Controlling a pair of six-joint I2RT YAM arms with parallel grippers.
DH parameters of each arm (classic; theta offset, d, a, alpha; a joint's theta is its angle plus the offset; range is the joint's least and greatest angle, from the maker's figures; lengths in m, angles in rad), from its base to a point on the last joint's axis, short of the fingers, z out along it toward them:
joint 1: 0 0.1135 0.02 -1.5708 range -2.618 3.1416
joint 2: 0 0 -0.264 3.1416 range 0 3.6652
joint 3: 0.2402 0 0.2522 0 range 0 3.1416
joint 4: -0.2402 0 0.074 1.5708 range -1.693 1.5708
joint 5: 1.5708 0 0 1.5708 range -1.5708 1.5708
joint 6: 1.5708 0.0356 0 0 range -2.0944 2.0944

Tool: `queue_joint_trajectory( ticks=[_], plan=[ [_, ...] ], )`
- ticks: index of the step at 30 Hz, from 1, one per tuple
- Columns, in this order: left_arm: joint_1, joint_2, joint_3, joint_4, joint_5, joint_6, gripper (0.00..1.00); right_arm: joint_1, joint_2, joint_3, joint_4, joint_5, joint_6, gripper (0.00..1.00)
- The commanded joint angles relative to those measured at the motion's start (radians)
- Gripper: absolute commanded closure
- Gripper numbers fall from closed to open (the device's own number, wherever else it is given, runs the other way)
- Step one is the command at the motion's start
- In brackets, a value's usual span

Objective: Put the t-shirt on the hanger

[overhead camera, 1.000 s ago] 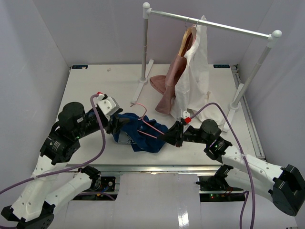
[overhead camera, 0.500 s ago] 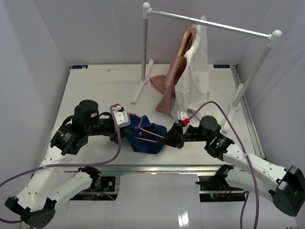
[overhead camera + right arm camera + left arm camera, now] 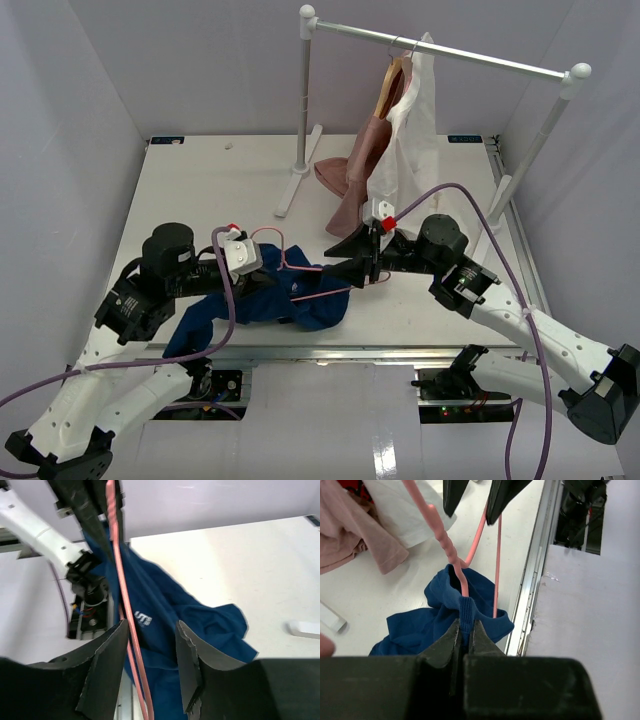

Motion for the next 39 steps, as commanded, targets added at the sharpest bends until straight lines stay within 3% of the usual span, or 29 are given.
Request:
queue_joint_trajectory(
  ticks=[1, 3, 8, 15, 27, 33, 39],
  plan=[
    [-0.004, -0.049, -0.046, 0.100, -0.197, -0.217, 1.00, -0.003, -0.016, 0.095, -0.081, 0.301, 0.025, 0.45],
    [-0.004, -0.062, -0.056, 0.111, -0.342, -0.282, 1.00, -0.003, -0.022, 0.108, -0.092, 0.394, 0.048, 0.39],
    [-0.004, -0.085, -0.061, 0.123, -0.519, -0.372, 1.00, -0.004, -0.046, 0.110, -0.085, 0.539, 0.110, 0.31],
    [-0.004, -0.147, -0.144, 0.164, -0.607, -0.469, 1.00, 0.002, -0.059, -0.046, 0.086, 0.524, 0.249, 0.36],
    [-0.004, -0.248, -0.214, 0.217, -0.650, -0.576, 1.00, 0.202, 0.282, 0.056, 0.126, 0.730, 0.248, 0.50],
    [-0.004, -0.258, -0.239, 0.222, -0.633, -0.601, 1.00, 0.266, 0.381, 0.094, 0.136, 0.900, 0.262, 0.52],
    [-0.004, -0.277, -0.244, 0.227, -0.646, -0.591, 1.00, 0.288, 0.453, 0.113, 0.148, 0.920, 0.269, 0.51]
  ],
)
